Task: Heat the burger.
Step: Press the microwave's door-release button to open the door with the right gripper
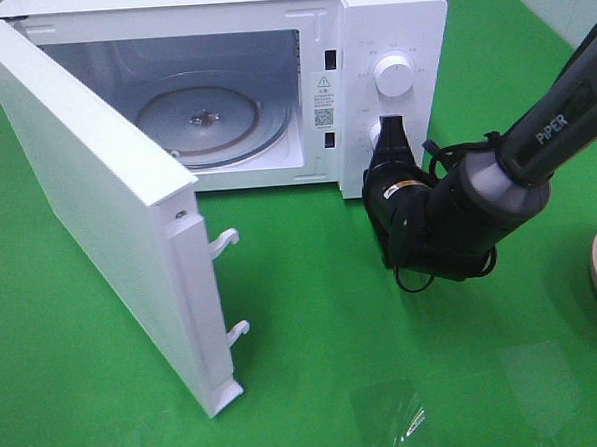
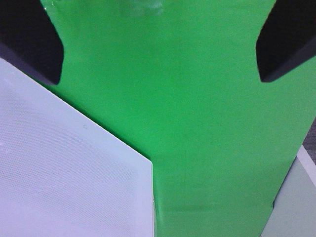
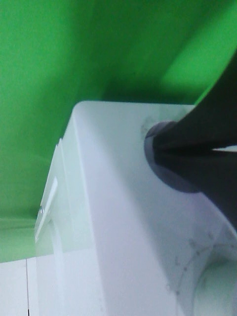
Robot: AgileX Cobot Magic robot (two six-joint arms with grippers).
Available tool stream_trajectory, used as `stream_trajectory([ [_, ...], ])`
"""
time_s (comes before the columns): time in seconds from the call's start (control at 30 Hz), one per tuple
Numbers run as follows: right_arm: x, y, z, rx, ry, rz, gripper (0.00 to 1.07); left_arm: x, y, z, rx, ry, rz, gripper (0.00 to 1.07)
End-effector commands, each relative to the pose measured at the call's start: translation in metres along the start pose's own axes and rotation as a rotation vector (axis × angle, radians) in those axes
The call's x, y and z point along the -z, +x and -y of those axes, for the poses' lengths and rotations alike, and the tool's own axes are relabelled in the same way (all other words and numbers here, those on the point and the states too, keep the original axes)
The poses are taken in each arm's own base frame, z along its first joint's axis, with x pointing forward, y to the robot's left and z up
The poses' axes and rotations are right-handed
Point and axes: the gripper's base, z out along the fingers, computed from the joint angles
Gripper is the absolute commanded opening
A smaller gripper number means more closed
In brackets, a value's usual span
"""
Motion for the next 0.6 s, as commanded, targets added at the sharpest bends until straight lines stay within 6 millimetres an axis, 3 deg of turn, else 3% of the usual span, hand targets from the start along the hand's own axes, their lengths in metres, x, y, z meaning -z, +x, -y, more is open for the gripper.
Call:
stream_trajectory([
  [0.03,-0.016,-0.002,-0.06,0.01,-0.32,-0.023,0.0,0.001,0.001,0.001,0.008,0.003,0.026,0.98],
  [0.2,-0.013,0.0,-0.057,0.025,-0.257,-0.07,0.0,0.001,0.001,0.001,0.008,0.003,0.026,0.98],
  [0.6,0.029,-0.012,-0.033,0.081,-0.048,-0.201,0.0,0.001,0.001,0.001,0.008,0.003,0.026,0.98],
])
